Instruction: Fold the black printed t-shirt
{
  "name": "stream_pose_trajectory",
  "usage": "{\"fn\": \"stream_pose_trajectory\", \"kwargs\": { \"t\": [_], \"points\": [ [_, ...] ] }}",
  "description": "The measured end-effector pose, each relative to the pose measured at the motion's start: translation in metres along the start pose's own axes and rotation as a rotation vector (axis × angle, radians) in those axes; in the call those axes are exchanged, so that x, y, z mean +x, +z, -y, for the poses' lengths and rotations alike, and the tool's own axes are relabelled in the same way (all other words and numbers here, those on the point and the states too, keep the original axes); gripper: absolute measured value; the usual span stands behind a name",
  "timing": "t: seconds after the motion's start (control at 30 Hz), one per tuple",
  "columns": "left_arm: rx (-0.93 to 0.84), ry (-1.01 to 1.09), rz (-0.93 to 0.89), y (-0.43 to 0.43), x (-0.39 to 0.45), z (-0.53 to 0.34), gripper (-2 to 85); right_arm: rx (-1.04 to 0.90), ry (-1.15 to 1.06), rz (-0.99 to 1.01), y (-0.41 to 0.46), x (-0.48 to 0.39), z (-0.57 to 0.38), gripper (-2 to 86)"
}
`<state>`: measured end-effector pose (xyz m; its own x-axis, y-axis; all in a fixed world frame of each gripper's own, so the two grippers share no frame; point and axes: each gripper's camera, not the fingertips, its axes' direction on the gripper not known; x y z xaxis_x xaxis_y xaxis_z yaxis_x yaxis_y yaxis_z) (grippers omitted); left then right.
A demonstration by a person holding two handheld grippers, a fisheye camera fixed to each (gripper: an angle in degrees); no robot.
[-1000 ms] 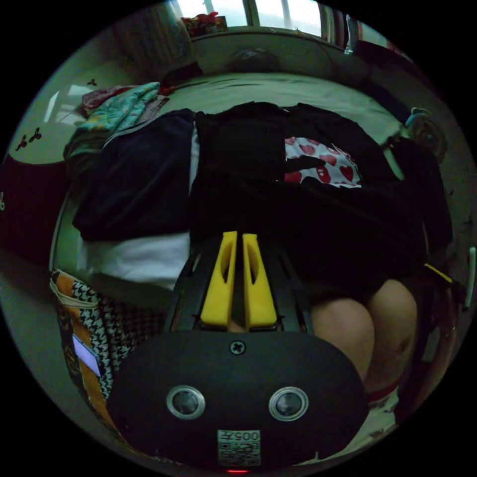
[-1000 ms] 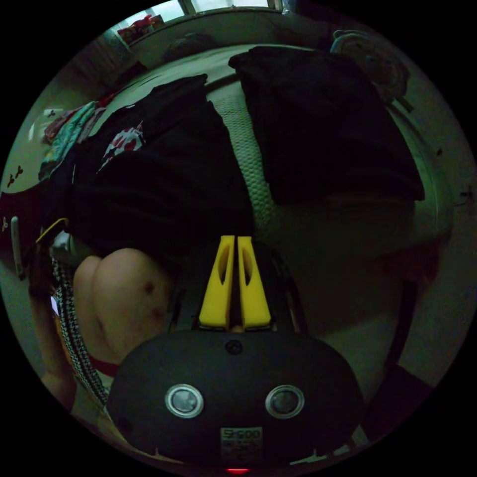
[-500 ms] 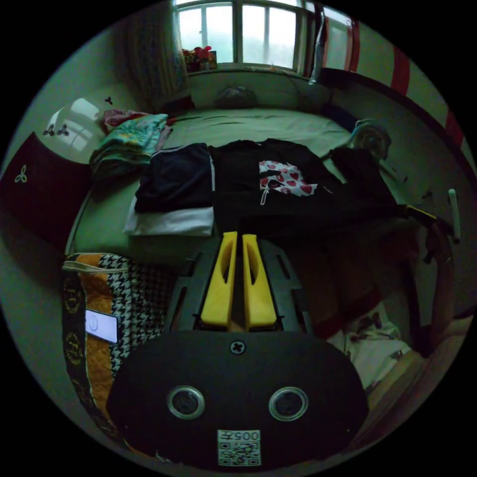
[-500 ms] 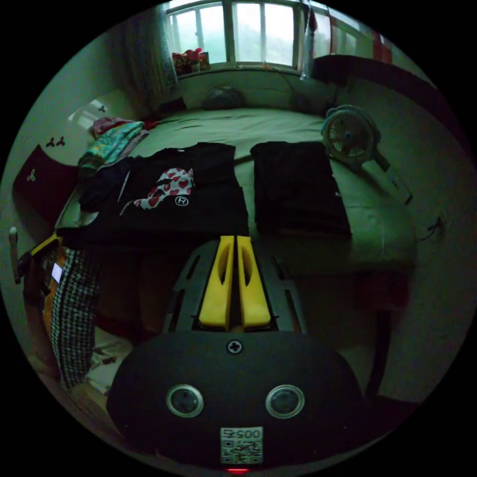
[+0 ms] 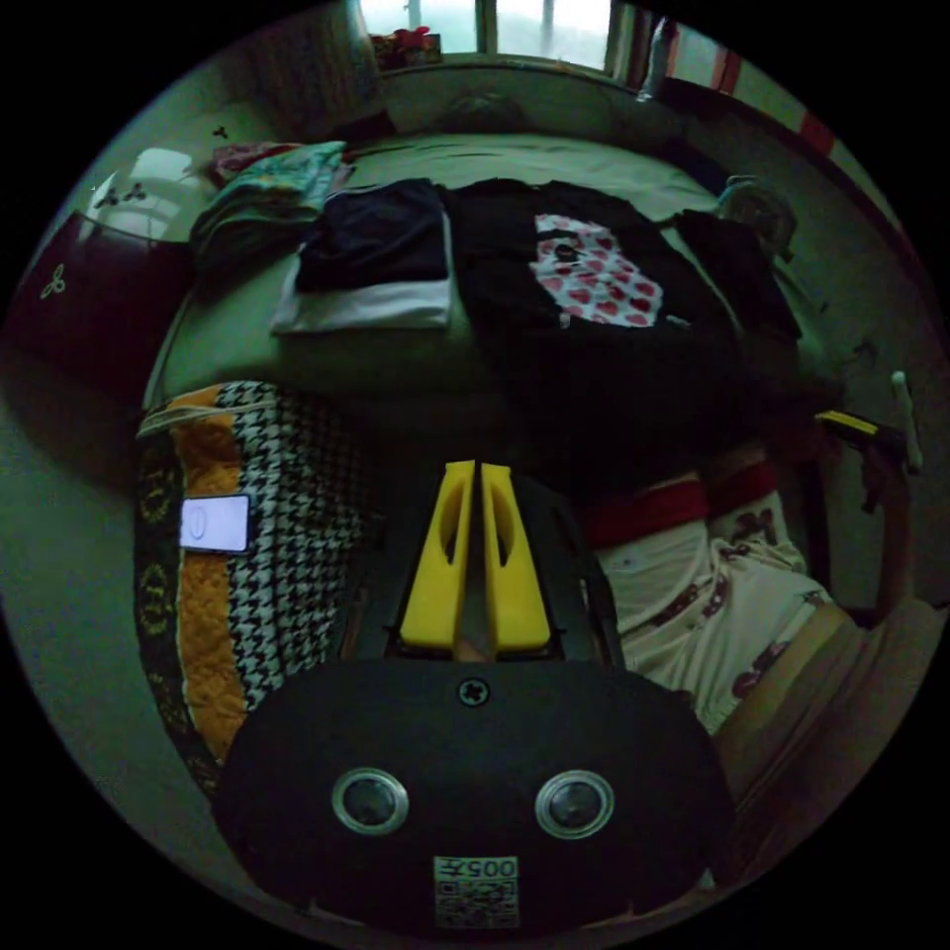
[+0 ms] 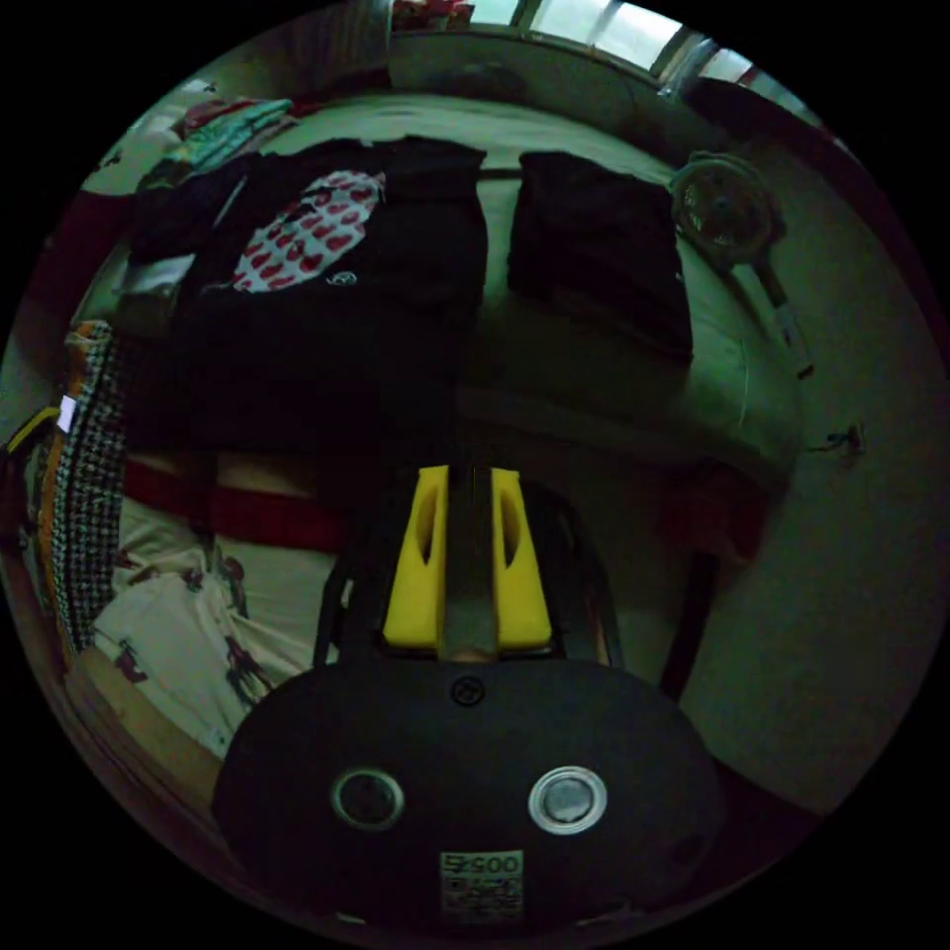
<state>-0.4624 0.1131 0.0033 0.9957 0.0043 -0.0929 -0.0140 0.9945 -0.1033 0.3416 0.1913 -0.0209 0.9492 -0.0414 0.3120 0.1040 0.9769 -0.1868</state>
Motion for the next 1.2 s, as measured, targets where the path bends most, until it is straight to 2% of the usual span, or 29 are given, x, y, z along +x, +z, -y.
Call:
{"fn": "stream_pose_trajectory", "kwargs": {
  "t": [0.23, 0.5, 0.67, 0.87, 1.0, 1.07, 1.13, 1.2],
  "points": [
    [0.066, 0.028, -0.027, 0.032, 0.018, 0.076, 7.6, 0.141, 0.016, 0.088, -0.002, -0.015, 0.081, 8.1],
    [0.146, 0.064, -0.065, 0.083, 0.054, 0.207, 10.6, 0.284, -0.060, 0.158, 0.025, -0.058, 0.237, 8.5],
    [0.104, 0.086, -0.035, 0.131, 0.072, 0.287, 12.5, 0.285, -0.059, 0.144, 0.055, -0.075, 0.327, 8.1],
    [0.073, 0.062, 0.033, 0.185, 0.079, 0.330, 13.4, 0.211, -0.065, 0.055, 0.107, -0.094, 0.399, 7.3],
    [0.123, 0.067, 0.040, 0.195, 0.078, 0.330, 13.1, 0.217, -0.119, 0.006, 0.127, -0.097, 0.408, 5.9],
    [0.120, 0.078, 0.020, 0.196, 0.076, 0.331, 10.1, 0.225, -0.114, -0.021, 0.127, -0.094, 0.411, 3.7],
    [0.110, 0.066, 0.056, 0.197, 0.071, 0.334, 6.4, 0.225, -0.107, 0.007, 0.125, -0.088, 0.414, 0.7],
    [0.094, 0.066, 0.008, 0.196, 0.064, 0.338, 3.5, 0.226, -0.052, 0.075, 0.117, -0.071, 0.420, -0.8]
  ]
}}
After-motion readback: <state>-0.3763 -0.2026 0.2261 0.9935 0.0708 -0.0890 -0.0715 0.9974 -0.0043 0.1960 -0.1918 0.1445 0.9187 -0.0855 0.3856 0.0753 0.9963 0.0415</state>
